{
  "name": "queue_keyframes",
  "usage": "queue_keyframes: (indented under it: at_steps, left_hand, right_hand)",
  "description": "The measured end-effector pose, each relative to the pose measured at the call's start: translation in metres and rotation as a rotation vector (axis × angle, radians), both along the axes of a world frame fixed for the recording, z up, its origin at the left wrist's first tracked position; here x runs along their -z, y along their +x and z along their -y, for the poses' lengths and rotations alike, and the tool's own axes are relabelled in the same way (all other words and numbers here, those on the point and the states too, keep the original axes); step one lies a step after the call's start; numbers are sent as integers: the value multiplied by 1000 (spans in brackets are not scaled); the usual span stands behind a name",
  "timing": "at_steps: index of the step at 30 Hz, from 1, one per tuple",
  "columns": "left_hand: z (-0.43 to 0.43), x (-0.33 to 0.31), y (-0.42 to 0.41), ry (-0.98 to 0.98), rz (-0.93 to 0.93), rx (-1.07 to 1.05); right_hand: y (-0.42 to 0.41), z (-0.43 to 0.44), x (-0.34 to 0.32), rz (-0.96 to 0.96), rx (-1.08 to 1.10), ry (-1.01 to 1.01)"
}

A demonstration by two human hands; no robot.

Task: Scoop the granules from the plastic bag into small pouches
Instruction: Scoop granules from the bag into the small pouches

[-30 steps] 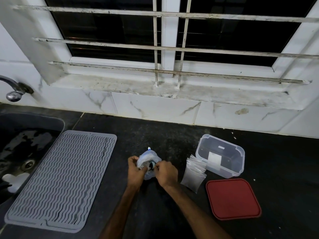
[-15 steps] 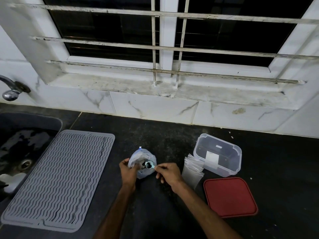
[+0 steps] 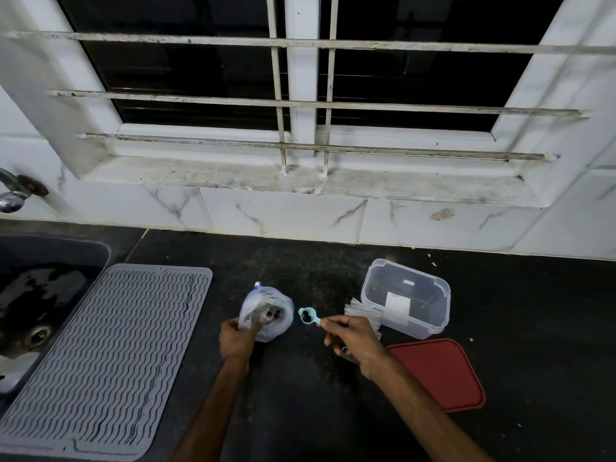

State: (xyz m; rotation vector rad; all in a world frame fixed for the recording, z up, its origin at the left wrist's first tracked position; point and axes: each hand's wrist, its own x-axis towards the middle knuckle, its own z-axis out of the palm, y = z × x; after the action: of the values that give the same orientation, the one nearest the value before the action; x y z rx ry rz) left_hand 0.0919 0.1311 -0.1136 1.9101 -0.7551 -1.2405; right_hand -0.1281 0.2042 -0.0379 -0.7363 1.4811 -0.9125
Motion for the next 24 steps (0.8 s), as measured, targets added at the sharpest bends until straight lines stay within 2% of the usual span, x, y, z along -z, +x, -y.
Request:
queue_keyframes:
  at_steps: [3,8,10,12,14,16,18,21,24]
  left_hand:
    - [-2,-6,-6,43,68,11]
    - [-4,-20,-12,45,5,50]
    - [-5,-24,-12,9,126,59]
    - [-14,-32,-16,-117,325,63]
    - [-25,-46,-27,-360,403,110]
    - [-35,-56,-47,-570,308,317]
    - [-40,-58,-70,-646,282,642]
    - [-45,-56,-104,-616,408,986]
    - [-46,-53,-128,-572,559,1104]
  right_hand:
    - [-6,-3,-1,13,24,4]
    - [-11,-11,-3,9,10,-18]
    - [-14,-14,-6,24,27,-35]
    - [-20,-17,-11,24,48,-59]
    - [-30,-22,-14,24,78,-87]
    - [-43,-27,-15,29,132,-97]
    - [-58,-32,-15,18,181,-102]
    - [-79,-41,-17,-17,244,-125]
    - [-92,-50,-18,-71,265,-136]
